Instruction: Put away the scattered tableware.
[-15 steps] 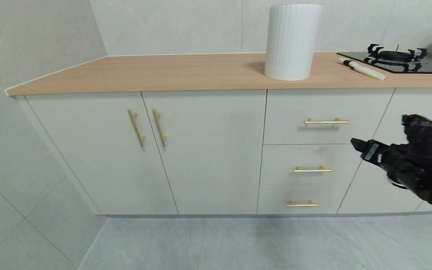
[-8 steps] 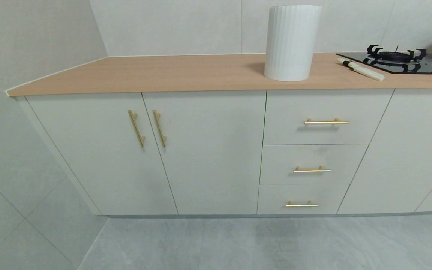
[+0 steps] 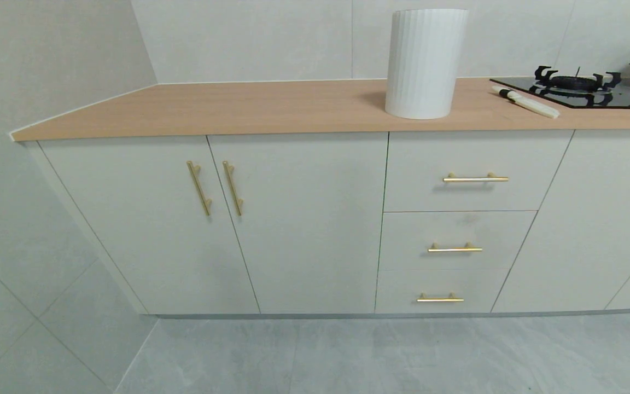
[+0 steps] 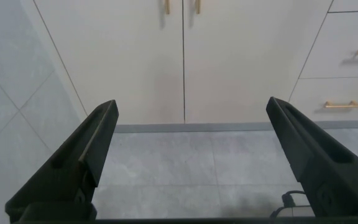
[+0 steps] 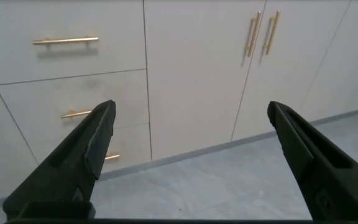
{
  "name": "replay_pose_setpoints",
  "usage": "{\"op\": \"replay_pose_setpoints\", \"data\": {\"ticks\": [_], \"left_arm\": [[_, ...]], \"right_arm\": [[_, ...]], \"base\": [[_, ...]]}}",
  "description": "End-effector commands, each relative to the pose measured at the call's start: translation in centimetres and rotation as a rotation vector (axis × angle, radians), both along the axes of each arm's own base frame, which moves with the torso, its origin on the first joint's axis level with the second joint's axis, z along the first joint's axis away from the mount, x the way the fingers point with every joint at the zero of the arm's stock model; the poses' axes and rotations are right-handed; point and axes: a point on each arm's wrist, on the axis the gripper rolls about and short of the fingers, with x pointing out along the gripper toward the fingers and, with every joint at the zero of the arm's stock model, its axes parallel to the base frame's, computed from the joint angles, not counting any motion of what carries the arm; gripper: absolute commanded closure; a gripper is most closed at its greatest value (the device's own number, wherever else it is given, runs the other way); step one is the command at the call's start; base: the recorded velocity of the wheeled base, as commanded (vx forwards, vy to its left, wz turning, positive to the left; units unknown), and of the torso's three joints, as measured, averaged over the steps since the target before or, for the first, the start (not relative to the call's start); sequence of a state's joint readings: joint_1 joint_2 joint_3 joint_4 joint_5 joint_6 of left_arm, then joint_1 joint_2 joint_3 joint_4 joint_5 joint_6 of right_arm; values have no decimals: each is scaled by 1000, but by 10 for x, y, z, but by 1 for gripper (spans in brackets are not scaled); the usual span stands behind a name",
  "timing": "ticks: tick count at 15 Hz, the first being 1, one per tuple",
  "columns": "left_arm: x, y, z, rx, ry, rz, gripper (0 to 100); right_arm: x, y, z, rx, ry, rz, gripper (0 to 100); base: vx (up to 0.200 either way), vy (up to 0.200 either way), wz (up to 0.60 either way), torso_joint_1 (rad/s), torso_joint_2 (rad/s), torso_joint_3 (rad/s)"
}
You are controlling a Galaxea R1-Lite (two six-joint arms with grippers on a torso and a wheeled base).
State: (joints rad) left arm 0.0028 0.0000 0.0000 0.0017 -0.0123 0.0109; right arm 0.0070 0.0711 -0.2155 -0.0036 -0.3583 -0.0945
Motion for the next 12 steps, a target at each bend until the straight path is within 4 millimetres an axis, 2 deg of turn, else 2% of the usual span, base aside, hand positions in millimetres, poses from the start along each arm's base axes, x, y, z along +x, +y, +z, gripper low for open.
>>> {"op": "replay_pose_setpoints", "data": {"ticks": [1,2,4,6,12], "left_arm": [[0,0,0,0,0,0,0],[0,0,0,0,0,0,0],[0,0,0,0,0,0,0],[0,0,0,0,0,0,0],[0,0,0,-5,0,0,0]], "right_arm": [[8,3,-37,-10,16,133,0],[13,5,-48,-16,19,207,0],[14,7,-52,33,52,306,0],[14,8,-61,54,147,328,0],[15,8,-60,49,129,332,0]], "base": [[0,0,0,0,0,0],[0,0,0,0,0,0],[0,0,0,0,0,0],[0,0,0,0,0,0],[0,0,0,0,0,0]]}}
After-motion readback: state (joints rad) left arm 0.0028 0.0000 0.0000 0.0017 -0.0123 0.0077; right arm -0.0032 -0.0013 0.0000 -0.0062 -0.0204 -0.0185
